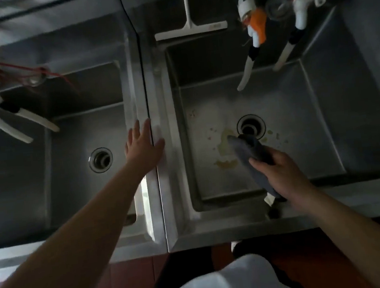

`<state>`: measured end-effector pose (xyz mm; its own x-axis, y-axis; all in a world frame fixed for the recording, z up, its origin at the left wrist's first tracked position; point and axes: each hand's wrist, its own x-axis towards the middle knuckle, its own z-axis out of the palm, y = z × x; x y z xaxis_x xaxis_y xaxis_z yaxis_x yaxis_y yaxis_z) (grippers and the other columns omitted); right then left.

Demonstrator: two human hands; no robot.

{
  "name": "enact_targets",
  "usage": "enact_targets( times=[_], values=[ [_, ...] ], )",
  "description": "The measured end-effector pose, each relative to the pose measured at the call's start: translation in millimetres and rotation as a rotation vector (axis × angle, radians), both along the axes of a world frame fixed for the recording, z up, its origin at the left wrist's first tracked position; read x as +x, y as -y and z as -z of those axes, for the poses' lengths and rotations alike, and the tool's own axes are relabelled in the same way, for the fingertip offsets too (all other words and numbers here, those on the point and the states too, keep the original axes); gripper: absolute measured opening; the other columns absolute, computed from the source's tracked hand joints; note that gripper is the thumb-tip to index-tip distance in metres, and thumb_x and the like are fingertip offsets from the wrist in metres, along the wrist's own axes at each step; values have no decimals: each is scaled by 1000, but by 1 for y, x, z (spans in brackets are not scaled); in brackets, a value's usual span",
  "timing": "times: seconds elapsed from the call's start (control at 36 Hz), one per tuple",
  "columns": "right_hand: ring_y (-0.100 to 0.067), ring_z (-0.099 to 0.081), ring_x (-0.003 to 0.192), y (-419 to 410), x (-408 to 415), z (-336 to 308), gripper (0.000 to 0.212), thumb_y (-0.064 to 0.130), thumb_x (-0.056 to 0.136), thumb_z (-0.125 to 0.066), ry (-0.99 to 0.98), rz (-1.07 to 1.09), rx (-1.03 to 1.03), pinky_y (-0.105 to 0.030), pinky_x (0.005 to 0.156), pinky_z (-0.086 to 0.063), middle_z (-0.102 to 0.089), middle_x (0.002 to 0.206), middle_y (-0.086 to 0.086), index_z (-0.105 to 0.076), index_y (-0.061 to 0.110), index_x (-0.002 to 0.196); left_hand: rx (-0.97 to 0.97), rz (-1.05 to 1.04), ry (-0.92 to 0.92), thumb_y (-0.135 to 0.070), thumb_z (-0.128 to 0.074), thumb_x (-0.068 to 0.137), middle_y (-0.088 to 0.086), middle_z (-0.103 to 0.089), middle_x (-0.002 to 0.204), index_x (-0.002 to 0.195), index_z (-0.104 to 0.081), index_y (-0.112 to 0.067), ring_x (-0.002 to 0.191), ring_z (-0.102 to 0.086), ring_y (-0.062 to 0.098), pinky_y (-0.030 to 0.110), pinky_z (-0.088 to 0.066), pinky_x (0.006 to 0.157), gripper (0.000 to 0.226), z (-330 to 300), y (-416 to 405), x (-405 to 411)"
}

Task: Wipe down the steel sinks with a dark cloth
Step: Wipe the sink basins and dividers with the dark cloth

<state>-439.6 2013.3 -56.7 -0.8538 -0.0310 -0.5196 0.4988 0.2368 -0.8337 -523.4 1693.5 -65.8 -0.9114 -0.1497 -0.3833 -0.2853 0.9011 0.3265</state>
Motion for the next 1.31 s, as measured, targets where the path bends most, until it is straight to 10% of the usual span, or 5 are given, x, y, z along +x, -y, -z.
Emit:
enact_targets(
  times=[0.56, 0.67, 0.78, 0.89, 1.31],
  values=[
    [-17, -65, 99, 98, -254, 168, 19, 42, 99, -52, 41, 456, 136, -31, 77, -49, -70, 101, 7, -66, 32, 108, -142, -167, -259, -55, -17, 100, 2, -2, 166, 157, -3, -32, 152, 0, 25, 44, -1, 122, 63, 64, 6, -187],
    [-22, -52, 126, 108, -309, 217, 48, 16, 94, -47, -262, 198, 461, -36, 105, -40, -58, 139, -10, -52, 16, 142, -133, -167, -305, -51, -20, 102, 4, -8, 166, 157, -6, -31, 152, -5, 26, 46, -6, 123, 60, 63, 2, -187],
    [-27, -16, 152, 140, -341, 270, 60, 30, 96, -52, -211, -435, 772, -51, 120, -11, -25, 163, -7, -33, 25, 154, -129, -173, -302, -48, -25, 103, 4, -9, 166, 157, -8, -30, 152, -4, 25, 47, -7, 123, 59, 63, 1, -190],
    [-25, 7, 154, 173, -339, 300, 62, 37, 98, -49, -202, -493, 775, -55, 118, 5, -4, 168, 0, -23, 38, 155, -135, -181, -308, -48, -26, 103, 4, -11, 165, 157, -9, -31, 152, -5, 25, 47, -8, 123, 59, 65, 1, -190],
    [-28, -3, 154, 92, -104, 293, 57, 55, 103, -18, -272, -904, 818, -58, 118, -13, -9, 166, -1, -10, 38, 157, -119, -197, -284, -48, -27, 102, 6, -11, 165, 157, -9, -31, 152, -6, 28, 48, -8, 123, 60, 61, 2, -191]
  ],
)
